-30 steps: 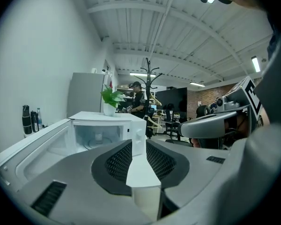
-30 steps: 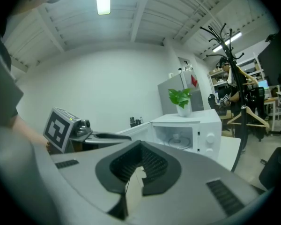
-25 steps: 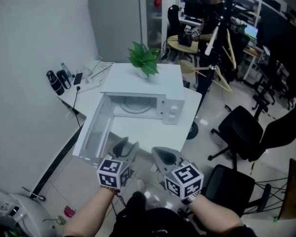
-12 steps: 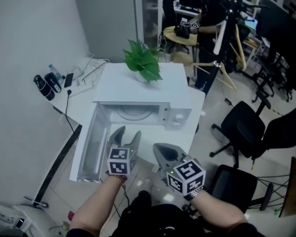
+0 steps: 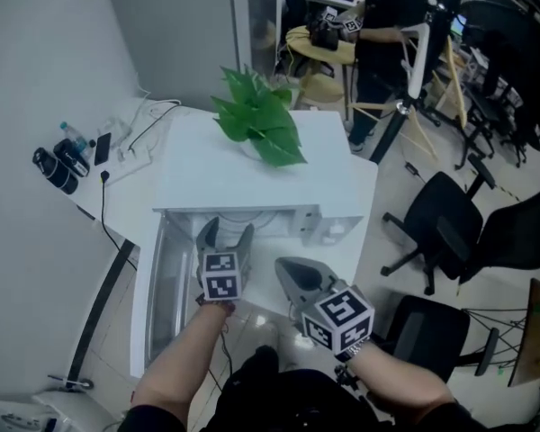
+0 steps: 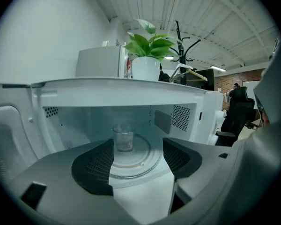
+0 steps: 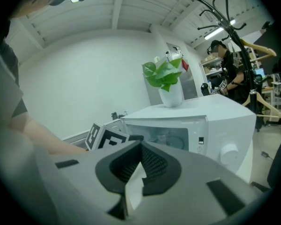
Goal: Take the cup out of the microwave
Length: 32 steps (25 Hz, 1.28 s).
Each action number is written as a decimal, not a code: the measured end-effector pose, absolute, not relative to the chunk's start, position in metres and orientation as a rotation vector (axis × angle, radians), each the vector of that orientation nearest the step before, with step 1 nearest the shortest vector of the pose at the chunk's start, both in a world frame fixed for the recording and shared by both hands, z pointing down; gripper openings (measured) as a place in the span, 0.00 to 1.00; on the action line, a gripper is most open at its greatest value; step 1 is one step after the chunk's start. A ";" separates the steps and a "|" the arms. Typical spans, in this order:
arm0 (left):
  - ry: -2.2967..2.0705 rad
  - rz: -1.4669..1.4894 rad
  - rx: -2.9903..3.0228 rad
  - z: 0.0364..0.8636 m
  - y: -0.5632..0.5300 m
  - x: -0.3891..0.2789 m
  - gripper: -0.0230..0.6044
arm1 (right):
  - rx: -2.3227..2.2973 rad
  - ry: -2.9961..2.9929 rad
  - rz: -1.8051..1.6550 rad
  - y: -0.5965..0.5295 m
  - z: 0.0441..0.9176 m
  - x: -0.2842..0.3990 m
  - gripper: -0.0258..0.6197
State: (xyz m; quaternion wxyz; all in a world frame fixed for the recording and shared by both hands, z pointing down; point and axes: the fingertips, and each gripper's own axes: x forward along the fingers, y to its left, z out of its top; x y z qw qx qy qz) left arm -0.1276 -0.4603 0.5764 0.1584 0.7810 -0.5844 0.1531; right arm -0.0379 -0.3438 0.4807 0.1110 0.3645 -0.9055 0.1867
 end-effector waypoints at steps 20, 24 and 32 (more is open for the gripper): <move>-1.671 0.496 2.220 0.646 -0.566 -0.138 0.61 | 1.052 -2.616 0.588 -0.409 0.516 -0.062 0.04; -1.683 0.514 2.226 0.647 -0.576 -0.138 0.61 | 1.066 -2.605 0.600 -0.414 0.521 -0.058 0.04; -1.644 0.568 2.257 0.649 -0.583 -0.133 0.60 | 1.080 -2.614 0.599 -0.419 0.522 -0.054 0.04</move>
